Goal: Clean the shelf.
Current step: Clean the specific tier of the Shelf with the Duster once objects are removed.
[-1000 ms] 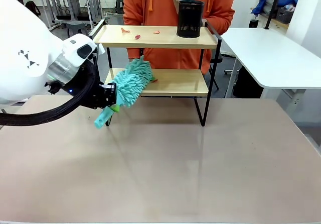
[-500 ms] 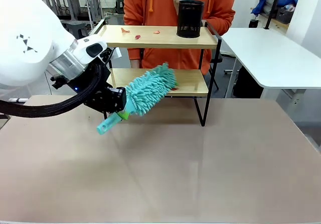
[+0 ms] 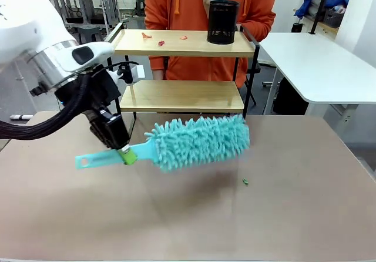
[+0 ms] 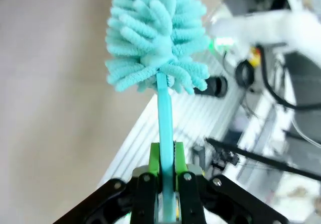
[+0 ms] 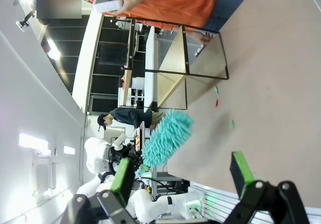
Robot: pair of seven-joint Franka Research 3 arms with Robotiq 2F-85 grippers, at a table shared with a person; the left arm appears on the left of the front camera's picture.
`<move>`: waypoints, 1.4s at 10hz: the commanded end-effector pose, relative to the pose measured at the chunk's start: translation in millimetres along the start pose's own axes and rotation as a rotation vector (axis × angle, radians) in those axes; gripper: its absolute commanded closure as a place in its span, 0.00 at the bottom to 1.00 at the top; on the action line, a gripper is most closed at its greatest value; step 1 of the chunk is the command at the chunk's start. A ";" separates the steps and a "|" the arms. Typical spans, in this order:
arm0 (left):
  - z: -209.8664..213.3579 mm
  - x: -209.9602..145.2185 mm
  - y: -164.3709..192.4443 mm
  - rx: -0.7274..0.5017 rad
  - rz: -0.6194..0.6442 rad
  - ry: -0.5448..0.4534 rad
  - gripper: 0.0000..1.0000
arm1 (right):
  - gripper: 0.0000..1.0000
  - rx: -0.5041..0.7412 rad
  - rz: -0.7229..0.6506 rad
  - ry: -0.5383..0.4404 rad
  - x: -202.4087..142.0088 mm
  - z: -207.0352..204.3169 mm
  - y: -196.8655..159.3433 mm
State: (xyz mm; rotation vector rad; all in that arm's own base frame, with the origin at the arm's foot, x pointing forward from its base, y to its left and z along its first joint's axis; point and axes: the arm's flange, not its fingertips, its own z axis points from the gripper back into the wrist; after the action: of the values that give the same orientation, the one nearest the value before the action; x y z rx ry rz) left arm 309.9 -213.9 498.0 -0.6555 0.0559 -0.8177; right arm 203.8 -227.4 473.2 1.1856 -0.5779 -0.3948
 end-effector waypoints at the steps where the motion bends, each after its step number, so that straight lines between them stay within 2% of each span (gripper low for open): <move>1: 15.3 -2.8 9.7 0.001 -0.029 0.065 0.88 | 0.00 0.021 0.025 -0.008 1.9 -0.2 0.7; 4: 22.3 -5.8 11.4 -0.036 -0.012 0.054 0.88 | 0.00 0.021 0.025 -0.008 1.9 -0.2 0.7; 5: 34.3 -17.2 7.3 -0.072 -0.017 0.028 0.88 | 0.00 0.021 0.025 -0.008 1.9 -0.2 0.7; 6: 55.6 -44.7 3.1 -0.091 0.002 0.017 0.88 | 0.00 0.021 0.025 -0.008 1.9 -0.2 0.7; 7: 87.8 -89.4 1.0 -0.123 0.010 -0.020 0.88 | 0.00 0.021 0.025 -0.008 1.9 -0.2 0.7; 8: 119.1 -136.8 2.0 -0.091 0.091 -0.163 0.88 | 0.00 0.021 0.025 -0.008 1.9 -0.2 0.7; 10: 163.5 -245.0 13.3 -0.243 0.134 -0.399 0.88 | 0.00 0.021 0.025 -0.008 1.9 -0.2 0.7; 13: 177.4 -358.0 30.7 -0.351 0.157 -0.752 0.88 | 0.00 0.021 0.025 -0.008 1.9 -0.2 0.7; 14: 184.8 -377.2 44.8 -0.387 0.247 -0.912 0.88 | 0.00 0.021 0.025 -0.008 1.9 -0.2 0.7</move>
State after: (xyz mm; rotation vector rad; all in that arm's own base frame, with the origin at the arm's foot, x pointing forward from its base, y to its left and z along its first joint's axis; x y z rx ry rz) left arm 116.2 160.6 553.6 -1.2410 -0.4283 -0.2781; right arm 203.8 -227.9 473.3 1.1859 -0.5766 -0.3956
